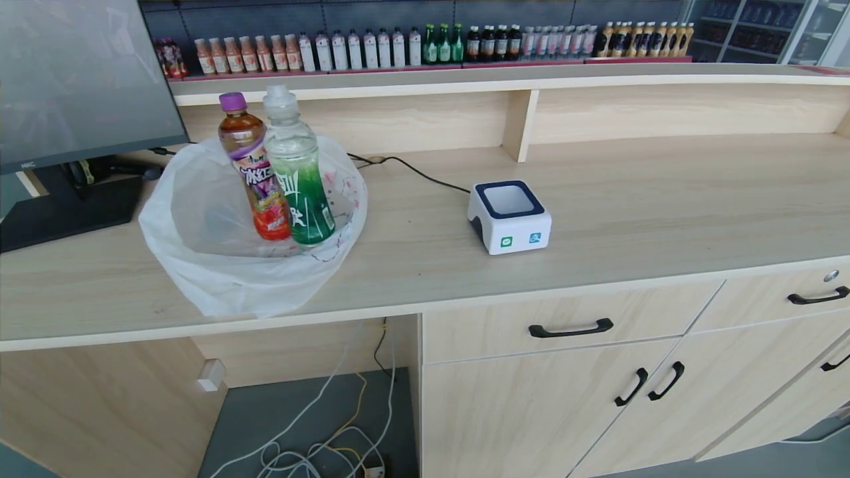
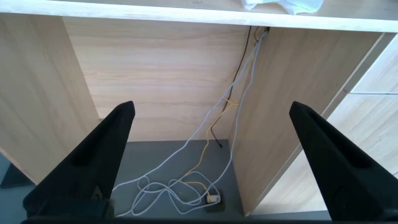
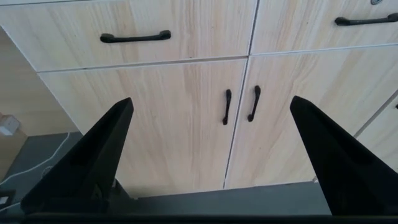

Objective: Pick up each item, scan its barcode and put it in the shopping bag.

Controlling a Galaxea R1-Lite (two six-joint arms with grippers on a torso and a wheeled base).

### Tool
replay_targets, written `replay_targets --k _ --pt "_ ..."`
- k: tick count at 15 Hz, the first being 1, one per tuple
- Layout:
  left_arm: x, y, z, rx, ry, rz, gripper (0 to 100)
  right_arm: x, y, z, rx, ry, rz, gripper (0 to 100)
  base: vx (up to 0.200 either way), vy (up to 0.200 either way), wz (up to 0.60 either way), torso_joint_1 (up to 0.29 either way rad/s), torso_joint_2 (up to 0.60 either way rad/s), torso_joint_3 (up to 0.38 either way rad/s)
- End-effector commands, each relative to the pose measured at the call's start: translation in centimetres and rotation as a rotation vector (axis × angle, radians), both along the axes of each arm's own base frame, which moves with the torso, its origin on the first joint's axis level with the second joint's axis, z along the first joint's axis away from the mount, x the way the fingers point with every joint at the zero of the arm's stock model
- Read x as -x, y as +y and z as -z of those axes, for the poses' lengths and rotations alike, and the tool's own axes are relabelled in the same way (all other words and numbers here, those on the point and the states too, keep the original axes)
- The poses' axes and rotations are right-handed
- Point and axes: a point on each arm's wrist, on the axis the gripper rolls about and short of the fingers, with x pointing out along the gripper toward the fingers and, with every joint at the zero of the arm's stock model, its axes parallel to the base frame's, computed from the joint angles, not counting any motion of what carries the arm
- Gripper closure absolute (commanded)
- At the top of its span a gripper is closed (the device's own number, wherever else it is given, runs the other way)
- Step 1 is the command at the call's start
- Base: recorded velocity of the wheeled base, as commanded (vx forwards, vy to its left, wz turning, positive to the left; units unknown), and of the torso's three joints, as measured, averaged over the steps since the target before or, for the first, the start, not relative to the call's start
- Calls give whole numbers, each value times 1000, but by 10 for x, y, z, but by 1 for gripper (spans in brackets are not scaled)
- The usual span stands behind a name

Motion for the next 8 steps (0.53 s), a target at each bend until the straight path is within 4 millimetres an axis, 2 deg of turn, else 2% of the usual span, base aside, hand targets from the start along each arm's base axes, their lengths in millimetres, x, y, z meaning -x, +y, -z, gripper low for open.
replay_targets --k 1,4,8 --pt "0 0 0 0 -1 0 0 0 0 0 3 1 -2 0 0 -200 0 7 12 -2" --pt "0 0 0 0 1 0 0 0 0 0 6 1 -2 0 0 -200 0 2 1 2" --pt "0 0 0 -5 -1 0 0 0 0 0 5 1 -1 0 0 0 0 0 0 0"
